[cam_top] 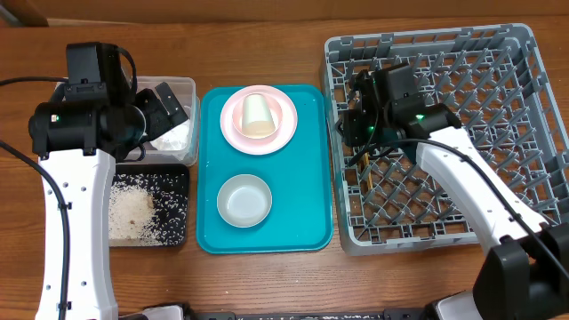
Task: Sort waste into correct bins and load items into the dishwasher
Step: 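Carry the chopstick into the dish rack and release it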
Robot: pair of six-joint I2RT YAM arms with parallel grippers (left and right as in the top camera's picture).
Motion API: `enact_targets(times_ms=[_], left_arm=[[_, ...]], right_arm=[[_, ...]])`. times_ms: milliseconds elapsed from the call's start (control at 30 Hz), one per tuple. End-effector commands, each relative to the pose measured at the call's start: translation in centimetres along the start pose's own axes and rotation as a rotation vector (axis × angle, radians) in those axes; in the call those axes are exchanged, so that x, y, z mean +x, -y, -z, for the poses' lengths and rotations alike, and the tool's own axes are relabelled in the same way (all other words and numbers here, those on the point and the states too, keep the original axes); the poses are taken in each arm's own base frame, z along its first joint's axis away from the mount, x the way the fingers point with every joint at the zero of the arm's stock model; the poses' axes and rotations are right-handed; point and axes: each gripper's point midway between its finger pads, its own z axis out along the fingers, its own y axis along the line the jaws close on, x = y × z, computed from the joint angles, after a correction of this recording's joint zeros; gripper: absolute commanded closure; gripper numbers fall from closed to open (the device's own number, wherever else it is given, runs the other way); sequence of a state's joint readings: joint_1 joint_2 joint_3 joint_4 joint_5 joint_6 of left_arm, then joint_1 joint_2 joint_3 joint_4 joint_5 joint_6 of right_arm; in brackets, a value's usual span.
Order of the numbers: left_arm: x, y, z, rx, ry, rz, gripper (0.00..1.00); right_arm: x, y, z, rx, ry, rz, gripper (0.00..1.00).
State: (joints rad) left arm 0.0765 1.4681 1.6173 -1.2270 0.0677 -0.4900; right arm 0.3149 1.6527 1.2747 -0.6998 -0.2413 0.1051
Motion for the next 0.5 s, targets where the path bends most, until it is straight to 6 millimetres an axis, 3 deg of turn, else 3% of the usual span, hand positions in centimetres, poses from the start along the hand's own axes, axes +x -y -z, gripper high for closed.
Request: enact_targets(times_ms=[0, 267, 367, 467], left_arm=[[-0.4, 0.5, 0.8, 0.019, 0.024, -0.025, 0.0], [-0.4, 0.5, 0.8, 0.019, 0.024, -0.025, 0.0], [-0.4, 0.5, 0.8, 0.019, 0.024, -0.025, 0.0], [-0.4, 0.5, 0.8, 0.019, 0.024, -0.025, 0.0]], right_arm=[[1.1, 0.3, -1.6, -0.007, -0.053, -0.02, 0.63], [3.0, -0.1, -4.6, 0.007, -0.133, -0.001, 0.64], [2.6, -0.1, -4.8, 0.005, -0.118, -0.012, 0.83], [1.7, -0.3, -4.9, 0.001, -0.082, -0.084, 0.89]])
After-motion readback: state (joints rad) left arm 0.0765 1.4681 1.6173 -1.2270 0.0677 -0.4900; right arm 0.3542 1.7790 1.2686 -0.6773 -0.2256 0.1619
